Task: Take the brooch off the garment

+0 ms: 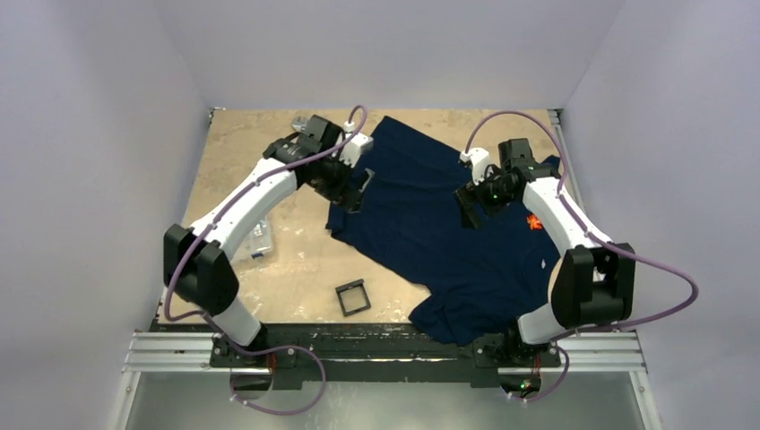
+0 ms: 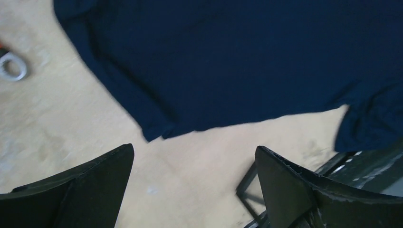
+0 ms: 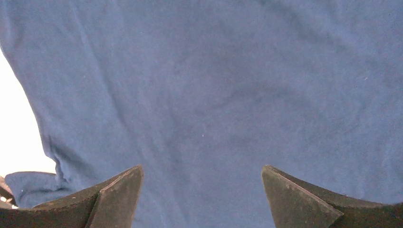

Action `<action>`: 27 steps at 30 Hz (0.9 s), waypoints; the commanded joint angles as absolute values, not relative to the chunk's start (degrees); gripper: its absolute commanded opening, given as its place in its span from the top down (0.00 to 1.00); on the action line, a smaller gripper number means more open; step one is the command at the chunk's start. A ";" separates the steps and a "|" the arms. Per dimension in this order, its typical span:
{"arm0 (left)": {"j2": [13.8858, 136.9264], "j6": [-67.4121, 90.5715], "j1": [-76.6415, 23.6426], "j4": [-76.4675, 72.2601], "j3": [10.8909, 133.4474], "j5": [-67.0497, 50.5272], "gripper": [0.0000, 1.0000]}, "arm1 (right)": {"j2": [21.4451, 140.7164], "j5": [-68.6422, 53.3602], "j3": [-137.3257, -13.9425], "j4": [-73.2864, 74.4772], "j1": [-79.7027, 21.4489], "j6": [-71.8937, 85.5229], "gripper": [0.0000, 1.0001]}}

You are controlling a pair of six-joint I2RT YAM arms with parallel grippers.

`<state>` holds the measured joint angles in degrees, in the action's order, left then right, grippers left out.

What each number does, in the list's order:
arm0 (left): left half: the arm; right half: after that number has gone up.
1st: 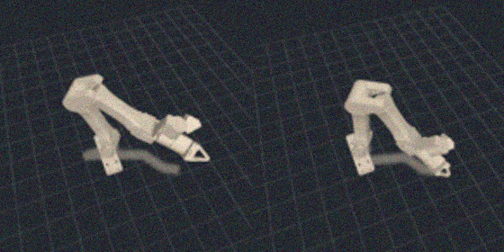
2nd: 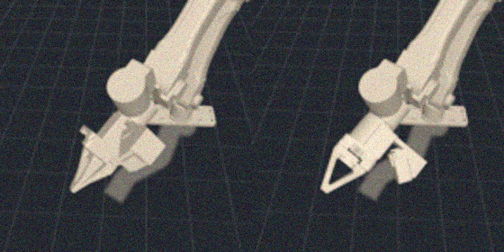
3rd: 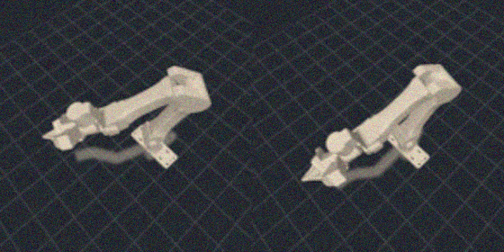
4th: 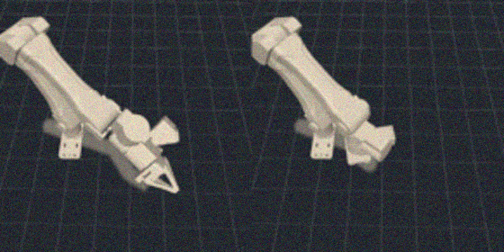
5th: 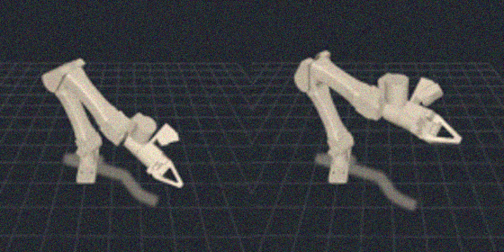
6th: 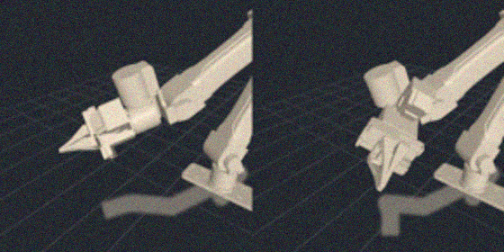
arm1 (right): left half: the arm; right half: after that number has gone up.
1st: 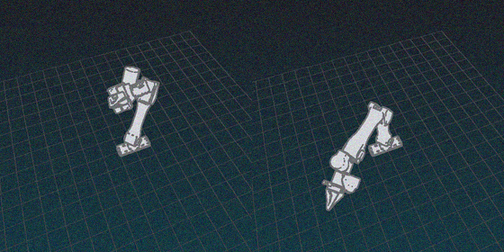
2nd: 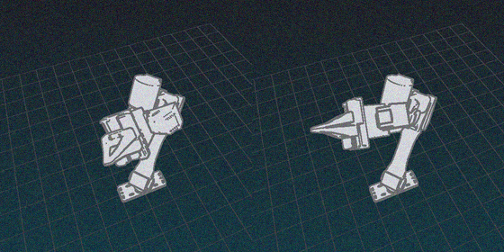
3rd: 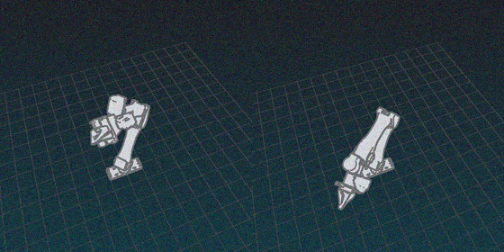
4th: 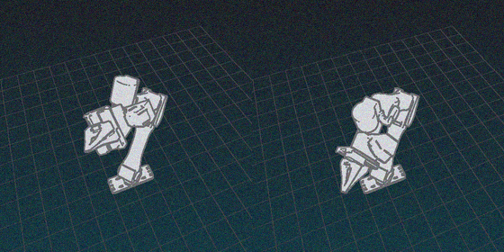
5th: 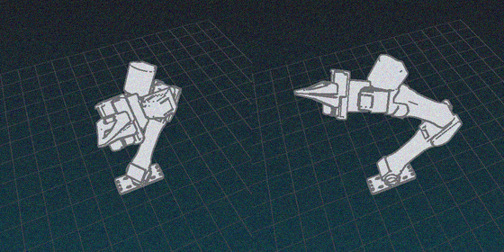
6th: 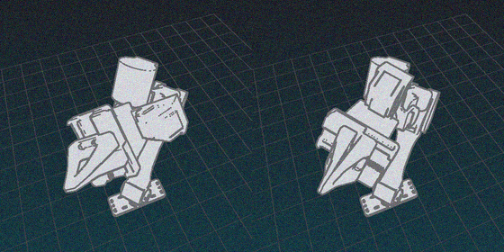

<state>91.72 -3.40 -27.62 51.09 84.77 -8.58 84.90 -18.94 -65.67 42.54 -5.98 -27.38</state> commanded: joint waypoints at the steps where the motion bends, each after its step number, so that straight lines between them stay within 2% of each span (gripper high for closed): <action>1: 98.86 7.45 -28.75 44.41 91.86 -24.55 0.00 | 88.96 -18.59 -69.63 51.14 -4.32 -30.40 0.01; 8: 111.91 15.48 -32.50 40.31 98.48 -28.90 0.00 | 93.75 -16.37 -72.92 57.45 3.53 -34.44 0.01; 15: 119.16 15.73 -32.52 42.40 98.85 -24.64 0.00 | 93.91 -9.13 -69.17 55.79 2.55 -38.94 0.01; 21: 119.85 15.25 -31.21 46.87 94.24 -20.60 0.00 | 94.66 -7.38 -64.36 52.55 0.46 -40.27 0.01; 27: 116.53 14.40 -25.77 49.77 88.96 -17.47 0.02 | 95.33 -8.87 -60.89 51.57 -4.90 -40.32 0.01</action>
